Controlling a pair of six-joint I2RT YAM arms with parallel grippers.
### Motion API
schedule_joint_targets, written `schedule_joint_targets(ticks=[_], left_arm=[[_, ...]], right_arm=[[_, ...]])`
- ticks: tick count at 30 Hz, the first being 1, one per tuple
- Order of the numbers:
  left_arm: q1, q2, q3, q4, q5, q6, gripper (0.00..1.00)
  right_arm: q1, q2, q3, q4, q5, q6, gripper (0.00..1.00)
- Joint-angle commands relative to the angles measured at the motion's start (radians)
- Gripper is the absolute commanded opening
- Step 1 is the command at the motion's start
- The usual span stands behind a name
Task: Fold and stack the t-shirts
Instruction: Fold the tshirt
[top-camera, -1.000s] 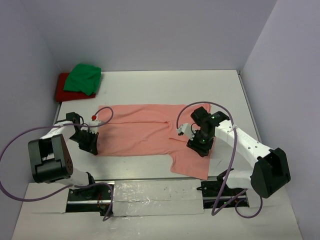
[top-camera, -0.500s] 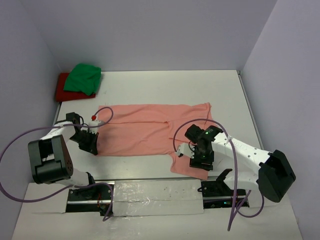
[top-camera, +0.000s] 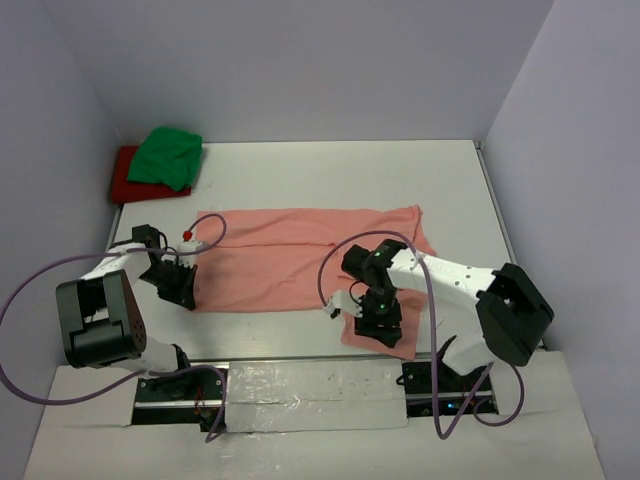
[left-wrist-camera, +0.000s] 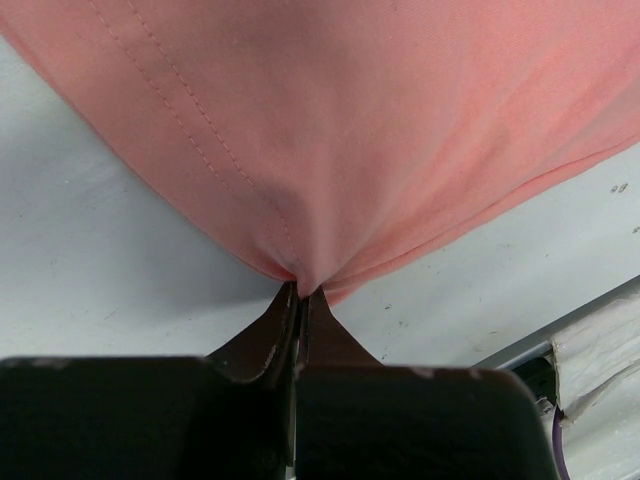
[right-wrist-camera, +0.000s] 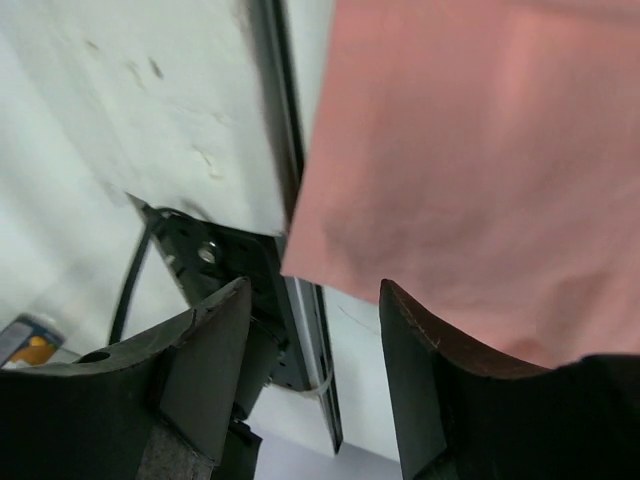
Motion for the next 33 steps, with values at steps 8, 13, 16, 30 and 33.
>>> schedule_joint_targets(ticks=[8,13,16,30,33], left_arm=[[-0.001,-0.021,-0.004,0.035,0.000,0.023,0.00],[-0.001,-0.025,-0.005,0.044,0.000,0.019,0.00],[-0.001,-0.024,0.004,0.035,0.000,0.022,0.00],[-0.001,-0.039,0.030,0.040,0.009,0.013,0.00],[-0.001,-0.047,0.029,0.046,0.011,0.010,0.00]], right_arm=[[0.117,0.030,-0.006,0.099,0.064,0.084,0.54],[0.102,-0.056,-0.077,0.325,0.250,0.190,0.43],[0.079,-0.069,-0.069,0.376,0.280,0.232,0.21],[-0.100,-0.078,-0.038,0.595,0.402,0.391,0.00],[-0.143,-0.069,-0.026,0.682,0.503,0.437,0.00]])
